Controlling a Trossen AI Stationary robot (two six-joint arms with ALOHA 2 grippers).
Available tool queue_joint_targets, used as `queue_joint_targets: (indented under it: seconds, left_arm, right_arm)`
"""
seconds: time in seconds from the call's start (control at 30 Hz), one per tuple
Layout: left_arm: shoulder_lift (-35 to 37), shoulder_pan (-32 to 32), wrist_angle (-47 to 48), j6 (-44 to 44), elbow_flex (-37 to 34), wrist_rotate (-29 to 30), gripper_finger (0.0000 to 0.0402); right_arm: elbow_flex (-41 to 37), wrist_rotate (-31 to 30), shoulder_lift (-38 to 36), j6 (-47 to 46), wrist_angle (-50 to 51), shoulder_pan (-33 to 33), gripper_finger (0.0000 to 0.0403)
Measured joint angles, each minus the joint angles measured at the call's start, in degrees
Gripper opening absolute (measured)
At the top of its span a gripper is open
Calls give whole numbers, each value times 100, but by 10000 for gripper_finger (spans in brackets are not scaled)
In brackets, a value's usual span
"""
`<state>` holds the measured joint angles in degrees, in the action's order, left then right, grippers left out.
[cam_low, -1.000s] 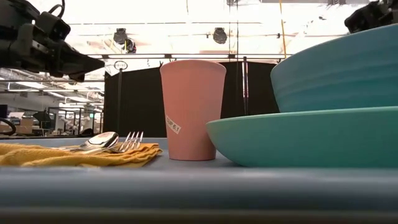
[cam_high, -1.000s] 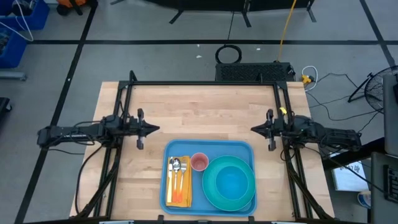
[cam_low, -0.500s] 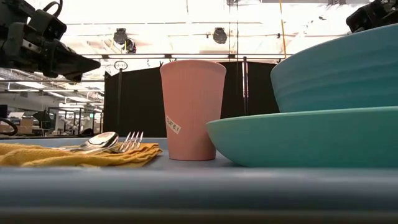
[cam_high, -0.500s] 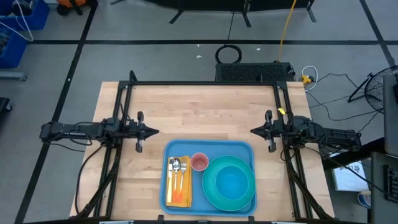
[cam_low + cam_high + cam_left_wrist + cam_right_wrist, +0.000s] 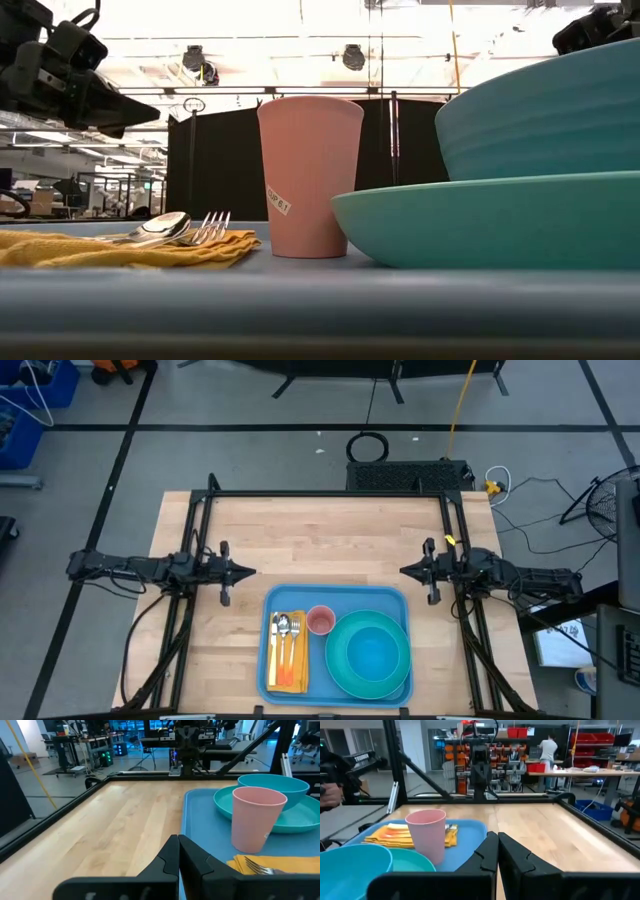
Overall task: Set up tray
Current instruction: Return to Home Position
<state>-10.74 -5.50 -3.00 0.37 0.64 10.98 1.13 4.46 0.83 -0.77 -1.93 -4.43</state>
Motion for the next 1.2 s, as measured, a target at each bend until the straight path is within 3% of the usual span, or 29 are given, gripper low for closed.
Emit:
queue_joint_targets:
  seconds: [0.73,1.07,1.2]
  left_arm:
    - [-11,-33,13,-242,3,2,18]
    - [-11,-33,-128,-207,-7,2,3]
    - [-11,-33,-138,-216,-7,2,18]
  right_arm:
    - [-22,-155,-10,-31,-14,0,0]
    - [-25,-146,-8,-48,-9,0,0]
    - [-26,-143,-8,-48,-9,0,0]
